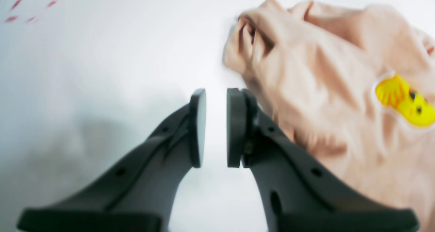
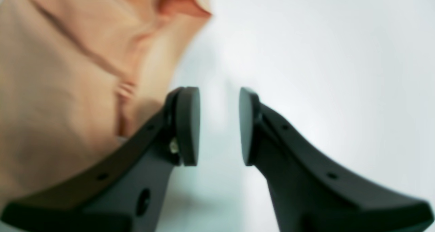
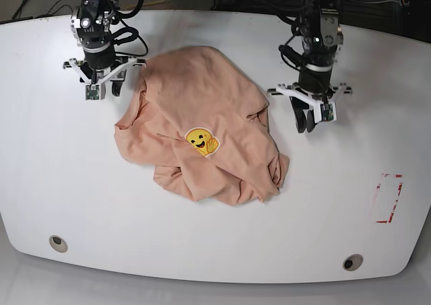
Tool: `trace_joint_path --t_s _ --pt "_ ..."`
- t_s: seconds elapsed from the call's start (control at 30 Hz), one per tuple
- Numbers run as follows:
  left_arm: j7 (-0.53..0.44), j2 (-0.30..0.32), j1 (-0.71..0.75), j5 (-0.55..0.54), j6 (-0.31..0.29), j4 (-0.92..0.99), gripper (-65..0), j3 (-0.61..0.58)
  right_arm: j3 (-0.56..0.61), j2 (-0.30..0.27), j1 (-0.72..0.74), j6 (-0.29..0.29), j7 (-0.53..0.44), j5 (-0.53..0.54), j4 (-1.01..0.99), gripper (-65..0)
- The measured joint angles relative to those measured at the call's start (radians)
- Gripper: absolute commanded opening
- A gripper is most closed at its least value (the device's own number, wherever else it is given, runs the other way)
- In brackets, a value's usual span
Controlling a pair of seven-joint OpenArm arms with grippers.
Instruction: Layout the t-shirt on the table in an organized manner, then fold the t-shirt properly
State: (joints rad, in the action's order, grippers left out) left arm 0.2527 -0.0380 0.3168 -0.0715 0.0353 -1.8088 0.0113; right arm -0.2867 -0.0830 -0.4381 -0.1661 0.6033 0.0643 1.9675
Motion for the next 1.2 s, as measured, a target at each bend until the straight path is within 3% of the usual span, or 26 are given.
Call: trace_joint_path --t_s 0.2,0.33,0.53,0.8,1.03,1.2 --pt "0.002 0.044 -0.106 -0.043 -0.001 0.074 -56.2 0.018 0.013 -0.001 0.022 -0.021 -0.008 0.034 -0.006 -60.3" --pt "0.016 0.082 -0.153 -0.048 0.005 0.104 -56.5 0.014 0.031 0.000 0.024 -0.013 -0.006 0.044 -0.028 -63.3" --pt "0.026 0.120 -0.207 -0.053 0.007 0.134 -56.3 0.005 0.056 0.019 0.022 0.004 -0.004 0.029 -0.019 -62.8" --pt "0.016 0.165 -0.271 -0.045 0.014 0.229 -56.3 0.000 0.156 0.092 0.009 0.008 -0.008 -0.007 0.000 -60.6" --pt "0.015 0.160 -0.293 -0.043 0.007 0.284 -55.3 0.010 0.303 0.162 -0.012 -0.011 -0.026 -0.011 0.002 -58.5" --pt "0.011 0.131 -0.273 -0.043 0.009 0.262 -54.4 -0.008 0.345 0.171 -0.015 -0.018 -0.026 0.000 -0.005 -59.4"
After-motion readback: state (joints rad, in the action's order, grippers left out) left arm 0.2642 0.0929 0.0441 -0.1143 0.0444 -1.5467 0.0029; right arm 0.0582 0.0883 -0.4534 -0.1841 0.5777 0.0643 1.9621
